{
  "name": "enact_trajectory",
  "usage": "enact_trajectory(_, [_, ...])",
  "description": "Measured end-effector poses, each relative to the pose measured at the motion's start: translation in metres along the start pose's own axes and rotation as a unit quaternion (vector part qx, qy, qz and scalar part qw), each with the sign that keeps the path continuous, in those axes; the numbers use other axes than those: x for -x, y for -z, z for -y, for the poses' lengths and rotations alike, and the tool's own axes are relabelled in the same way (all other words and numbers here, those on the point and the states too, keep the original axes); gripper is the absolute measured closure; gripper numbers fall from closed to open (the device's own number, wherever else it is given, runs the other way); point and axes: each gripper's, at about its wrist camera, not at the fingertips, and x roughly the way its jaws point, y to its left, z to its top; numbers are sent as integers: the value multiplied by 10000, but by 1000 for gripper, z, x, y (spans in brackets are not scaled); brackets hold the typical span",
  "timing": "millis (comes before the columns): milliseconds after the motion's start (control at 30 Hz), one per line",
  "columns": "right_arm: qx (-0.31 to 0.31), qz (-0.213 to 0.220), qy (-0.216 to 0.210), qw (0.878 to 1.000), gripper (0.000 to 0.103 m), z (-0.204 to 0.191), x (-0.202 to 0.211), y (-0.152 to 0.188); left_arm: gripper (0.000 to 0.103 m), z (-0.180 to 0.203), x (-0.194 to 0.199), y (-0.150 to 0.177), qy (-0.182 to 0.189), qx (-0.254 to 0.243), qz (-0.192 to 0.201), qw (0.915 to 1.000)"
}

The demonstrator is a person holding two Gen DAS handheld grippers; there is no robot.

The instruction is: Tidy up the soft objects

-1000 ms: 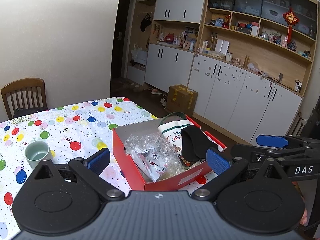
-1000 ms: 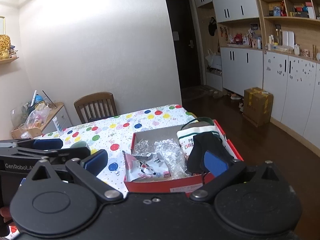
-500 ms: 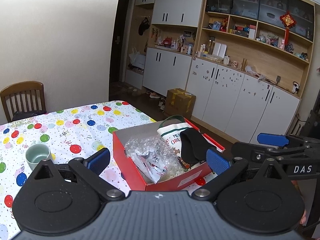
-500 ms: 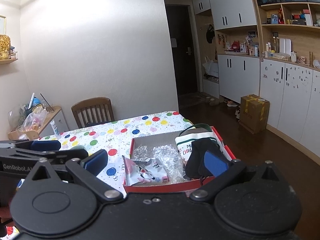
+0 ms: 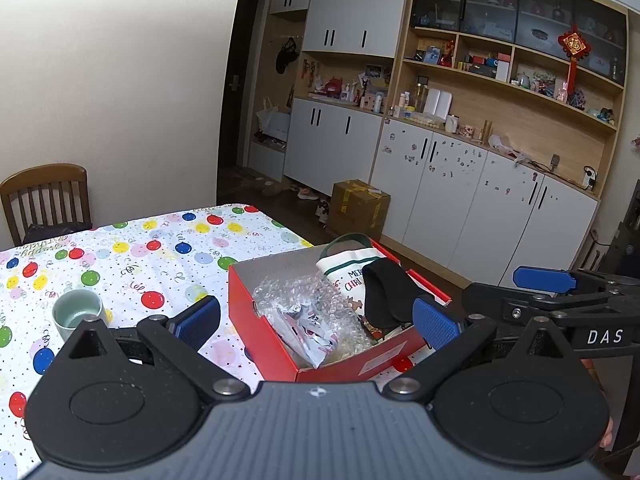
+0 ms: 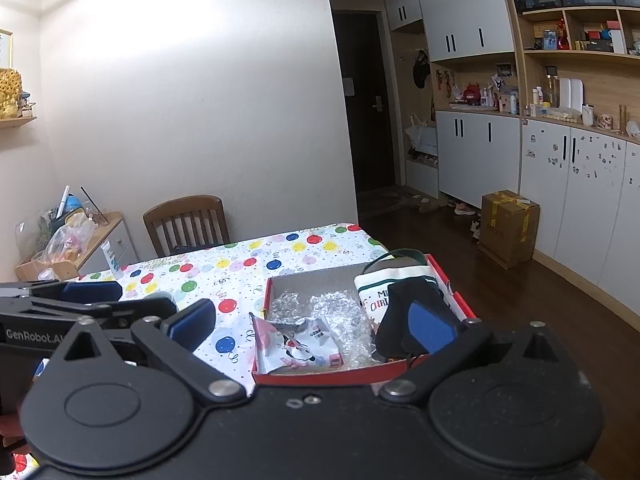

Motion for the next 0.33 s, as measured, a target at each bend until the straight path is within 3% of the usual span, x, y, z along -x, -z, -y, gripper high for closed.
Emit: enact_trajectory(333, [0, -86, -15, 10000, 0, -6, -8, 0, 0, -5, -1, 2, -22, 1, -54, 10000])
